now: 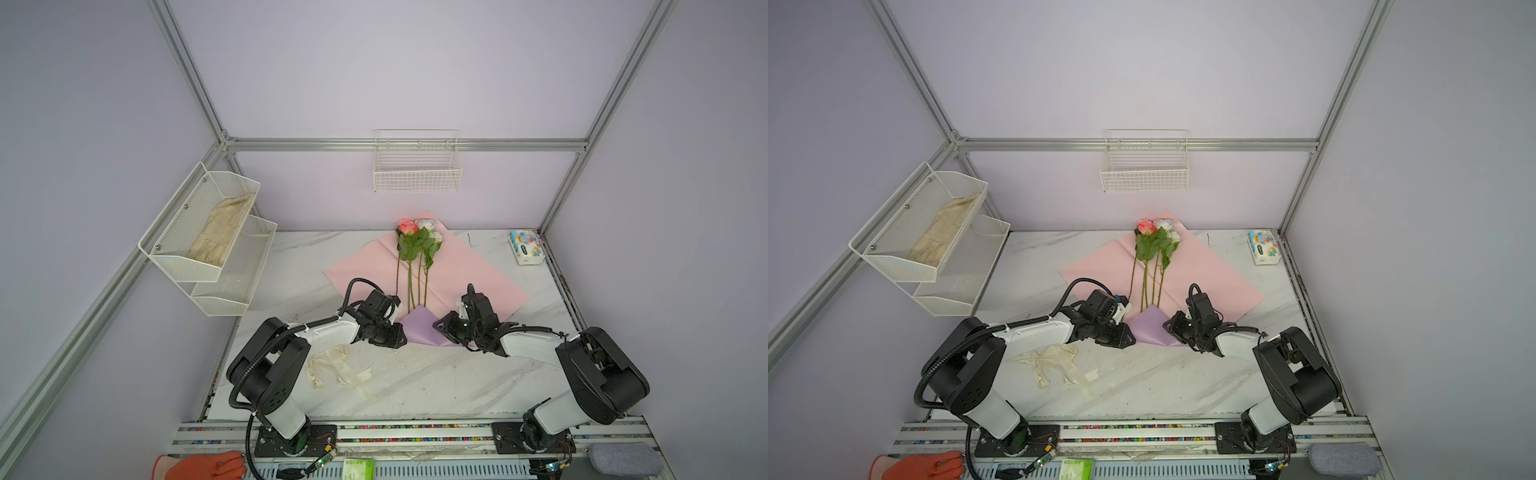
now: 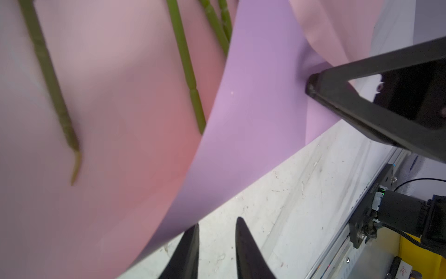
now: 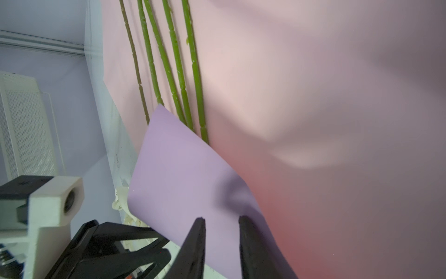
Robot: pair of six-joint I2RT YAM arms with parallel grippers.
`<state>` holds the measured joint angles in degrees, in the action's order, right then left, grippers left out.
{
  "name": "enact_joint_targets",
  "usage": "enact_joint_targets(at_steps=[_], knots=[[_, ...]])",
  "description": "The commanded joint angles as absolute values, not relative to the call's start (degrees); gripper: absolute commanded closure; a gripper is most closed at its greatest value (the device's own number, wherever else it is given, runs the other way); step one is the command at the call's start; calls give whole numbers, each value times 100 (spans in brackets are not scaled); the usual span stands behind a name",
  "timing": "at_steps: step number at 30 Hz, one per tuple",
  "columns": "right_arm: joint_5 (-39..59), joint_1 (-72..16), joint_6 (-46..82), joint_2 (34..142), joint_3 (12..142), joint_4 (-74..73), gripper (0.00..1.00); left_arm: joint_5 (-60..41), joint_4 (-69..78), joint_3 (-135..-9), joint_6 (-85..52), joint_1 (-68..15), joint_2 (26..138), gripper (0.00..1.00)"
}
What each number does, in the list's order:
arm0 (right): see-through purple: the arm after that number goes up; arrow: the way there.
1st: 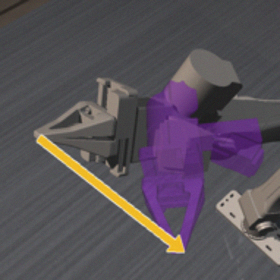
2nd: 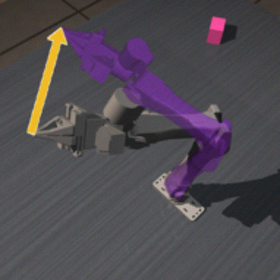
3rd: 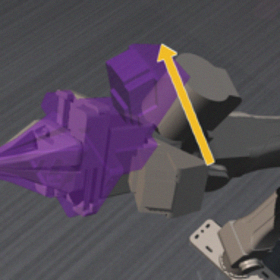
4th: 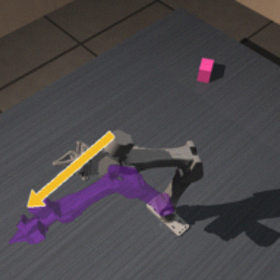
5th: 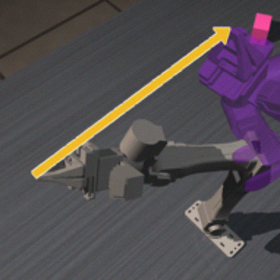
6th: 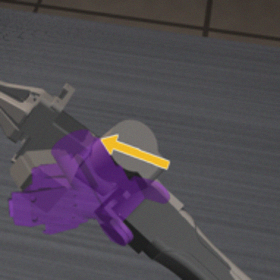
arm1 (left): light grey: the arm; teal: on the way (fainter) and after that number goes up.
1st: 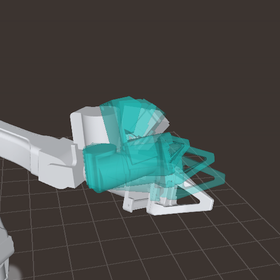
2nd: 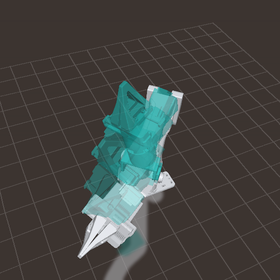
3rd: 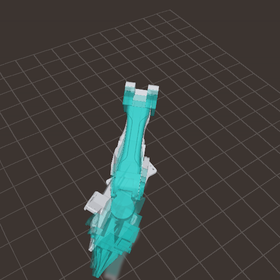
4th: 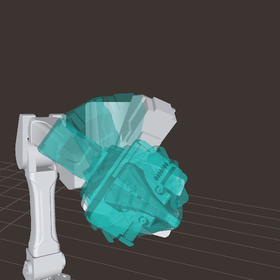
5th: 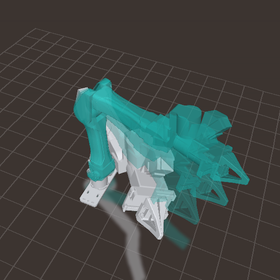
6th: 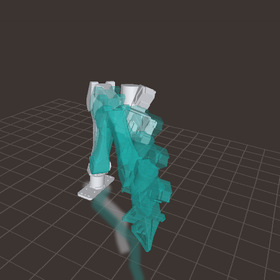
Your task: Tie the bouquet of fake flowers
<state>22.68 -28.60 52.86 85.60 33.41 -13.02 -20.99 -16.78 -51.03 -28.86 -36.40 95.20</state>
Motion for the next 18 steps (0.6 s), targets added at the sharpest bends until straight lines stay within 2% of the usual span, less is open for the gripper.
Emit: enact_joint_targets(at_steps=[1,10,18], knots=[[2138,-2856,5300,8092,3391,-952,71,-1789,-1465,-5698,-2782,-3617,9607,73],[2475,-2974,4594,7227,3223,300,71,-1807,-1341,-5780,-2949,-3493,9791,72],[3295,-3140,4151,7182,3049,499,73,-2142,-1133,-5626,-3243,-3282,9664,71]])
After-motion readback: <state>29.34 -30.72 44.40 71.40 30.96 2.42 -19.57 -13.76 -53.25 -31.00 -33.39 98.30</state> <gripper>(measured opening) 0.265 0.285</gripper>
